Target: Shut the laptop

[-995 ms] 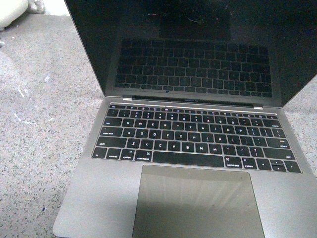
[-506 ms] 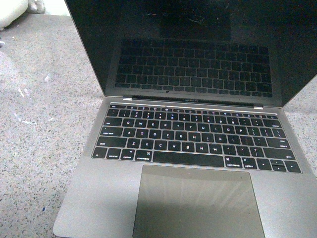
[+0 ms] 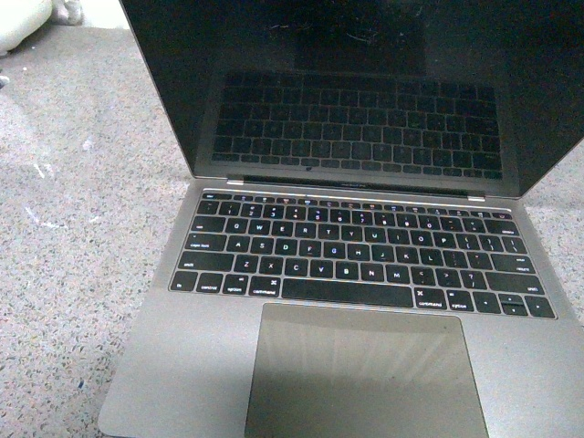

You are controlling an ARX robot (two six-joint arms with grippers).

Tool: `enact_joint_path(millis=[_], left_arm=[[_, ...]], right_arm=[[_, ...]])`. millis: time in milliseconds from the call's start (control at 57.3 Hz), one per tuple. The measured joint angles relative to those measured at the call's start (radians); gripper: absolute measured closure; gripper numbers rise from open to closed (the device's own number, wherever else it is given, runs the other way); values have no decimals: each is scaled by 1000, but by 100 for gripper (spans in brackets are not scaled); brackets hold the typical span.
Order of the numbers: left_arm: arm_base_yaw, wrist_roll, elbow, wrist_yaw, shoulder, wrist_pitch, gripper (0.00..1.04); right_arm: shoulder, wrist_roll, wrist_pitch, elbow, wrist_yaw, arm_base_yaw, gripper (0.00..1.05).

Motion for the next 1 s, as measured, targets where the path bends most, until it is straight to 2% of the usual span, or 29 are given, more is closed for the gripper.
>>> enact_joint_path(millis=[35,87,157,262,419,594,803,908,995], left_arm=[[3,-12,1,15,3,-4,101],[60,-114,31,187,48,-100,101],[112,-263,37,311,93,-156,101],[126,-393,38,333,93,-148,101],[105,-422,51,306,100,-119,101],[28,-449,169,257,187,-33,101],[-80,-441,385,182,472,179,101],[-126,-396,526,187,644,243,101],[-151,-361,619,206,761,245,101]], right_arm=[[-6,5,37,-3,56,18,103],[-6,6,136,-7,166,53,104],[-5,4,221,-8,229,83,104],[-1,4,241,-7,241,98,104],[26,-18,274,-1,234,113,104],[145,-49,369,33,151,102,104],[519,-112,621,246,-63,-18,104],[730,-142,636,415,-153,-43,104],[850,-156,619,519,-188,-42,104]])
